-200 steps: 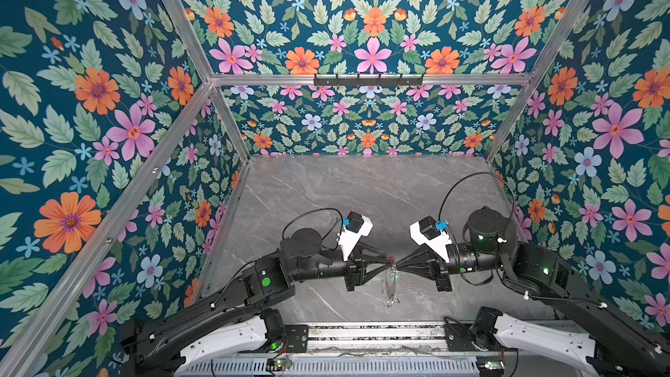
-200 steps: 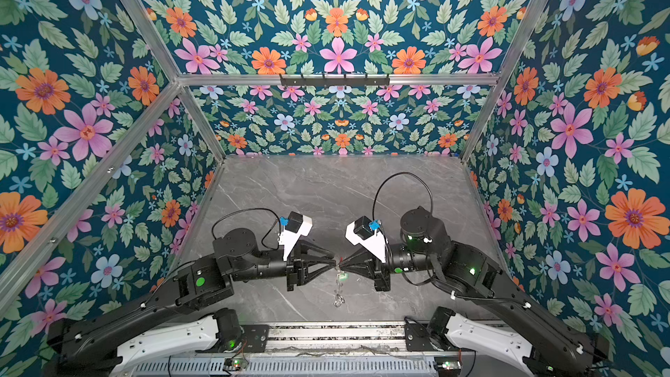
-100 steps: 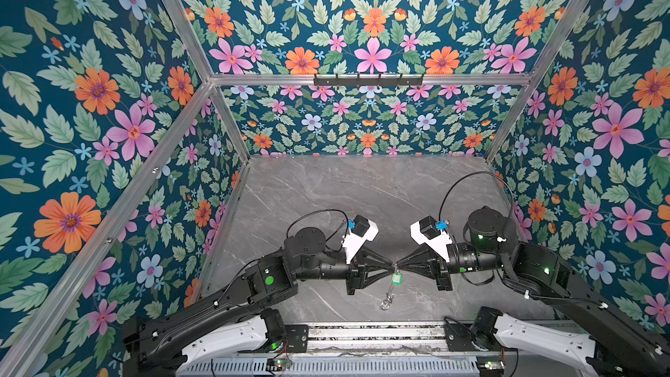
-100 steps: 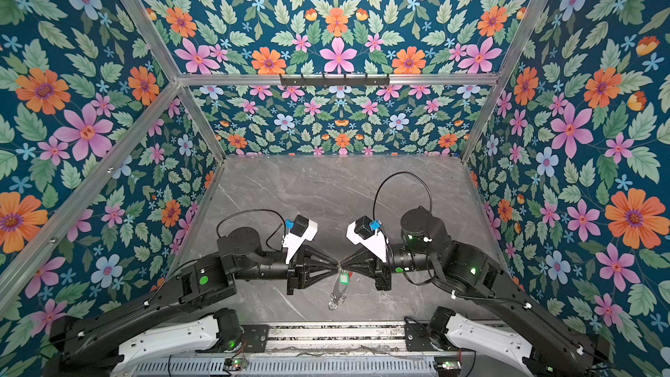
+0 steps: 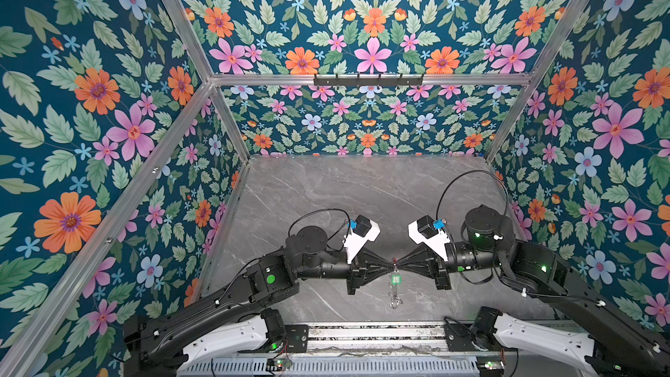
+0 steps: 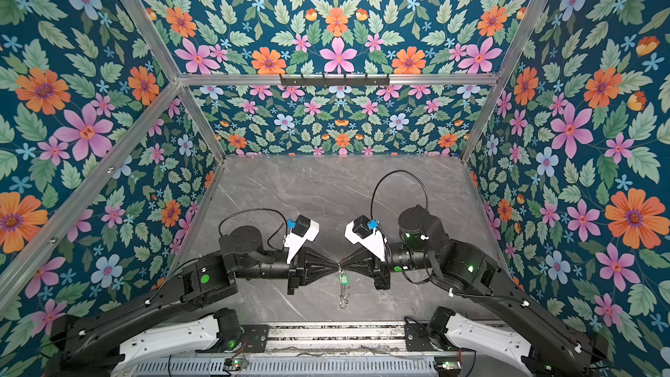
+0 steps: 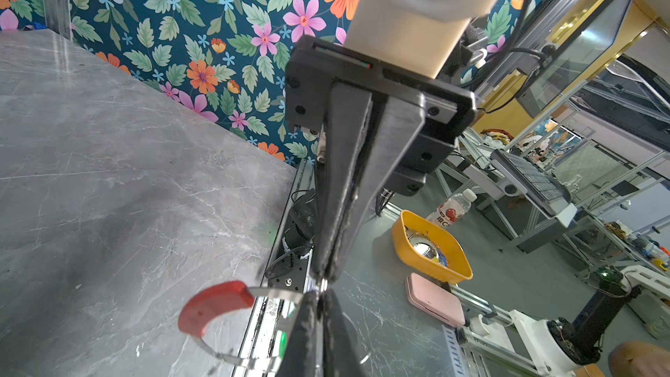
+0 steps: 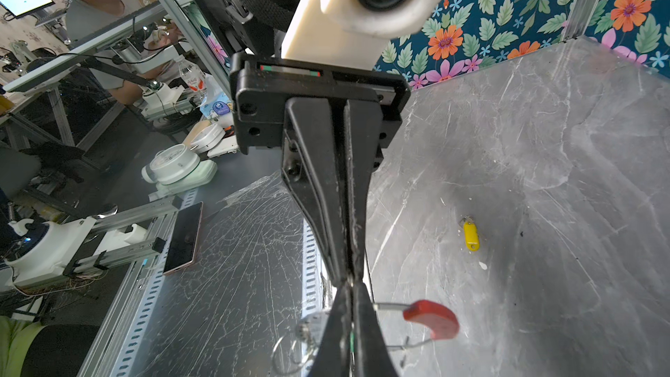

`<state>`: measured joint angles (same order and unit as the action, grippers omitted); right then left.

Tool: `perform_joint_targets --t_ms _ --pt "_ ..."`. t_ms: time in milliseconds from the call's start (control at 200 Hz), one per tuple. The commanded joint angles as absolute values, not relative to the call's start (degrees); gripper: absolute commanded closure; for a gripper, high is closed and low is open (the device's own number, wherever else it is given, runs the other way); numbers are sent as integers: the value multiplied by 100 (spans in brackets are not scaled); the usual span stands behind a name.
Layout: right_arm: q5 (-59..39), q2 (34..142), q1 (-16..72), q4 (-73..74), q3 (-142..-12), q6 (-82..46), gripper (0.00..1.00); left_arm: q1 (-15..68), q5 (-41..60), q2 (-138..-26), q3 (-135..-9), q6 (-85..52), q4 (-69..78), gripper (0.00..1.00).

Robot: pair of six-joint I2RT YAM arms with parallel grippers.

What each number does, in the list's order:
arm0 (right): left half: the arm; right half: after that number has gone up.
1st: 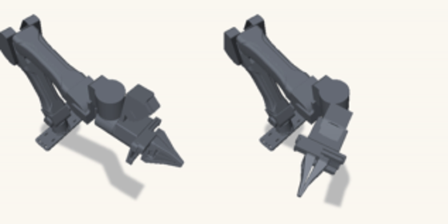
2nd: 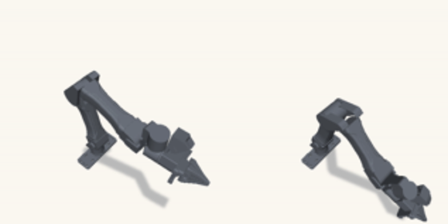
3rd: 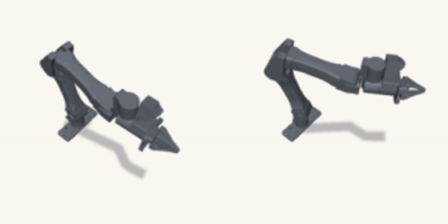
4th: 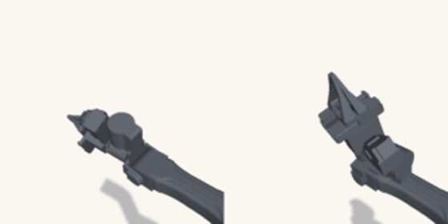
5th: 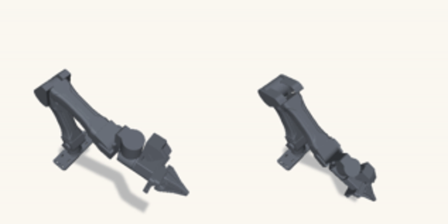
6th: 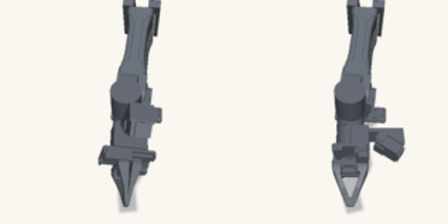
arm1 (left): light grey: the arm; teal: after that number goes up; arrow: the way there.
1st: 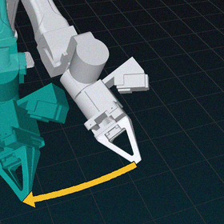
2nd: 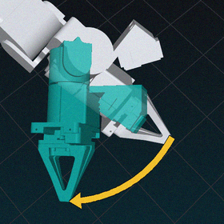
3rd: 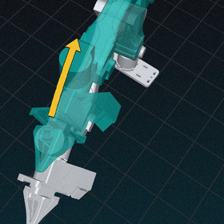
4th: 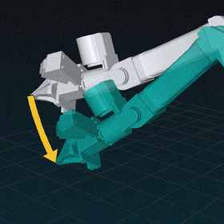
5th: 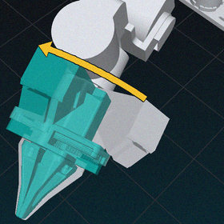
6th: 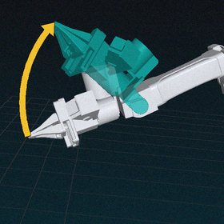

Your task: Remove the keys from the keyring

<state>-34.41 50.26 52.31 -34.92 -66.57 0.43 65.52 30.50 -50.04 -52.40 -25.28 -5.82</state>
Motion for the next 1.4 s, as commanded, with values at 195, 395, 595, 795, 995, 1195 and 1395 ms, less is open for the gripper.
perform_joint_targets --t_ms 195,395,595,795,995,1195,1395 --pt "-3525 5075 5217 -3275 -6680 51 100 6554 3180 -4993 -5128 -2545 -88 100" --pt "-3026 4841 5216 -2447 -6338 -474 79 6548 2688 -4739 -4658 -2672 750 100" --pt "-2149 4083 5219 -1053 -5496 -1035 61 6563 1221 -4286 -4056 -2574 1646 100" --pt "-1436 3616 5221 -502 -4815 -1273 60 6656 -55 -4497 -4086 -2308 1562 100" --pt "-1296 3620 5221 -533 -4536 -1169 59 6971 -1034 -4940 -4256 -1928 1540 100" --pt "-1167 3399 5215 -136 -4022 -1107 59 7134 -1336 -5155 -4222 -1581 1928 100" --pt "-1068 3244 5221 -98 -3784 -1114 58 7240 -1536 -5265 -4083 -1268 2276 100"
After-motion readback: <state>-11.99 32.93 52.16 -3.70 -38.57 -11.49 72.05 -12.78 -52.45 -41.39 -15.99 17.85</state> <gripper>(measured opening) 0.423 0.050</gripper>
